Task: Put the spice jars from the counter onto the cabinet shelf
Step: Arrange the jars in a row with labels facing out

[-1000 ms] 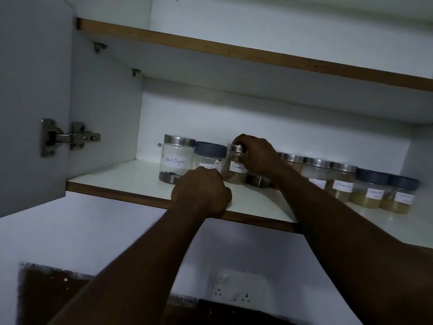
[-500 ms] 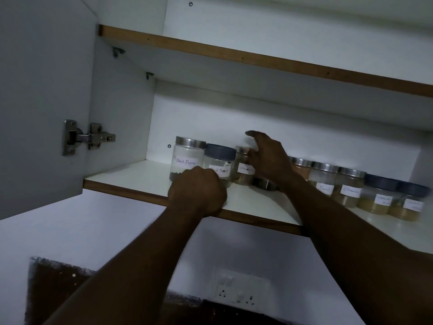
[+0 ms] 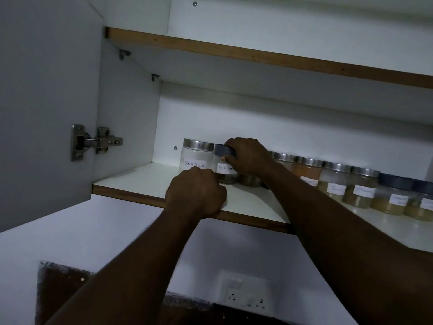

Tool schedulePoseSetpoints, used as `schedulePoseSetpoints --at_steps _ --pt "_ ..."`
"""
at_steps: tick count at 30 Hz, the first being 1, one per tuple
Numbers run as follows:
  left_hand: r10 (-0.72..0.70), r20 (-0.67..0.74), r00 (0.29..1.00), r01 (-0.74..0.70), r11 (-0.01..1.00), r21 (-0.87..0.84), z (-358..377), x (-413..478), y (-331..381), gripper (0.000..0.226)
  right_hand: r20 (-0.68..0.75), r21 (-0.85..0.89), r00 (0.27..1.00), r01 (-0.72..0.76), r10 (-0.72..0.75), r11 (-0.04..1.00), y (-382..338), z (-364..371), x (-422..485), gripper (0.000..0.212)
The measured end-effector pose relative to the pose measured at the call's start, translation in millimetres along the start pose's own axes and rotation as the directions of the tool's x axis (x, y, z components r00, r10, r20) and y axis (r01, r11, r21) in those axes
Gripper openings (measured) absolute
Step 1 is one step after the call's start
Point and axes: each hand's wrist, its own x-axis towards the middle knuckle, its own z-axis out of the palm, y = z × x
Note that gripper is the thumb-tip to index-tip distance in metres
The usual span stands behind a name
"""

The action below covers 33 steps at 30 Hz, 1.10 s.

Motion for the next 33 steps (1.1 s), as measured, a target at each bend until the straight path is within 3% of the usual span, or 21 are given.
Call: schedulePoseSetpoints --at_steps 10,13,16,18,20,22,25,31,33 --pt "0.016 -0.018 1.000 -0.017 1.000 -0.024 1.0 1.3 -1.0 0.033 -0.008 -0.009 0.999 -0.035 0.035 0.999 6.5 18.3 12.9 0.034" --pt "0.018 -0.002 1.000 -0.018 0.999 -0.041 -0.7 1.0 1.1 0.033 -0.035 -0.017 0.998 -0.050 0.049 0.999 5.8 15.6 9.1 0.046" --pt "0.007 0.024 1.000 -0.005 0.996 -0.091 -5.3 -0.2 2.3 0.033 -0.191 0.260 0.969 -0.107 0.159 0.960 -4.8 -1.1 3.3 0.050" --pt "-0.004 0.035 0.999 0.007 0.995 -0.103 -9.7 -0.8 -3.5 0.033 -0.320 0.438 0.925 -0.047 0.205 0.898 -20.1 -16.3 4.5 0.040" --pt "-0.011 0.030 0.999 0.013 0.996 -0.088 -15.6 0.0 -17.2 0.034 -0.336 0.525 0.928 0.045 0.158 0.850 -39.6 -32.0 6.1 0.035" --pt "-0.019 0.033 0.999 0.021 0.998 -0.057 -24.0 2.1 -37.9 0.038 -0.249 0.488 0.968 0.094 0.035 0.868 -59.3 -41.6 7.2 0.039" --pt "-0.006 0.047 0.999 0.007 1.000 -0.011 -35.2 6.1 -67.0 0.043 -0.090 0.271 0.992 0.109 -0.087 0.956 -81.0 -36.6 10.1 0.047" --pt "0.026 0.058 0.998 -0.024 0.999 -0.020 -34.3 14.4 -80.9 0.038 -0.157 0.143 0.987 0.059 -0.037 0.988 -90.8 -10.6 25.2 0.039" --pt "0.008 0.122 0.992 -0.012 1.000 0.026 -33.0 18.0 -82.2 0.037 -0.140 0.107 0.990 0.010 0.005 0.994 -89.7 -3.7 32.5 0.038"
